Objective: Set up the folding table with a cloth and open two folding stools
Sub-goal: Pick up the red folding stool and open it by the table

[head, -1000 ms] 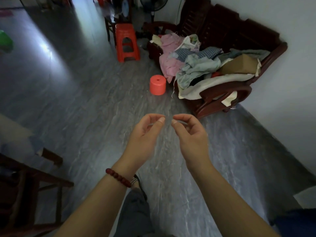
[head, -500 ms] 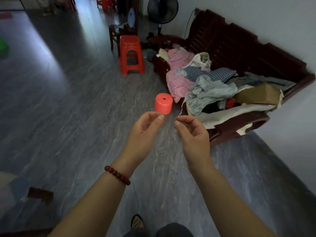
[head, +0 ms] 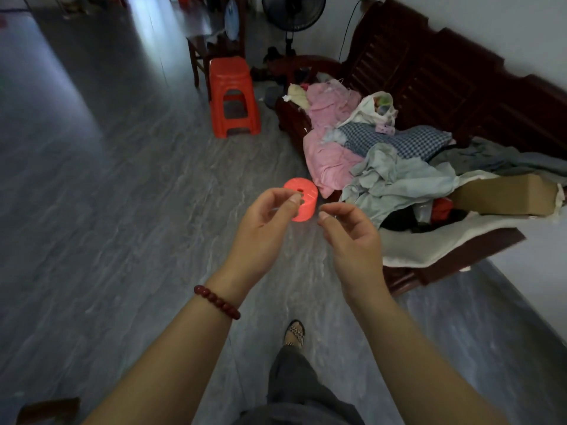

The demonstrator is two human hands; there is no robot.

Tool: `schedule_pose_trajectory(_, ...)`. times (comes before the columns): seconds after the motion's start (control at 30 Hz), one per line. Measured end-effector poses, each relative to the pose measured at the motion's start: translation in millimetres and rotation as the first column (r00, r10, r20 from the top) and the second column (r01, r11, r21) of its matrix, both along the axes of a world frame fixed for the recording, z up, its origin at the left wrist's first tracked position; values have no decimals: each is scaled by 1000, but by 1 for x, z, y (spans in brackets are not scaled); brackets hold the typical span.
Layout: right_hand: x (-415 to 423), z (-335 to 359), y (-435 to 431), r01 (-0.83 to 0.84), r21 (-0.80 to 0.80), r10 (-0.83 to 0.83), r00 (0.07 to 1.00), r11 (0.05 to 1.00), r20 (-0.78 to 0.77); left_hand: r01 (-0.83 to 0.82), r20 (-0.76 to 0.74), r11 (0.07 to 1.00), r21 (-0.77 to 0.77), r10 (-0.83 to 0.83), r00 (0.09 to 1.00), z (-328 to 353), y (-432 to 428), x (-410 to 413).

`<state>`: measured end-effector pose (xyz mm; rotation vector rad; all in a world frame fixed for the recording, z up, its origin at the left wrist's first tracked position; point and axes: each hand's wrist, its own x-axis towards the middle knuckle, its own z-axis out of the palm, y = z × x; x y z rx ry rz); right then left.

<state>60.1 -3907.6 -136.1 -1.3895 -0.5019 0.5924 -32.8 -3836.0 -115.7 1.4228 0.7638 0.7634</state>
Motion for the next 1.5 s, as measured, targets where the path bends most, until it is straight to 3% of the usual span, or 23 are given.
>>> schedule_pose_trajectory(0.23, 105, 17, 103, -19, 15, 19, 1000, 1000, -7, 22, 9, 999, 24, -22, 1000, 18, 105, 112)
schedule_pose_trajectory(0.47, 173, 14, 167, -13, -15, 13, 1000, 1000, 14, -6, 3, 999, -34, 7, 1000, 6, 178, 170)
schedule_pose_trajectory(0.67, 217, -3, 241, 20, -52, -22, 998, 998, -50, 57, 15, 996, -64, -56, 998, -4, 254, 223)
schedule_pose_trajectory(1.07, 331, 4, 434, 108, -34, -108, 994, 994, -3, 196, 59, 980, -25, -195, 979, -21, 458, 341)
schedule_pose_trajectory(1.5, 436, -62, 525, 44, -186, -50, 998, 982, -27, 239, -52, 971, -22, -240, 969, -84, 557, 440)
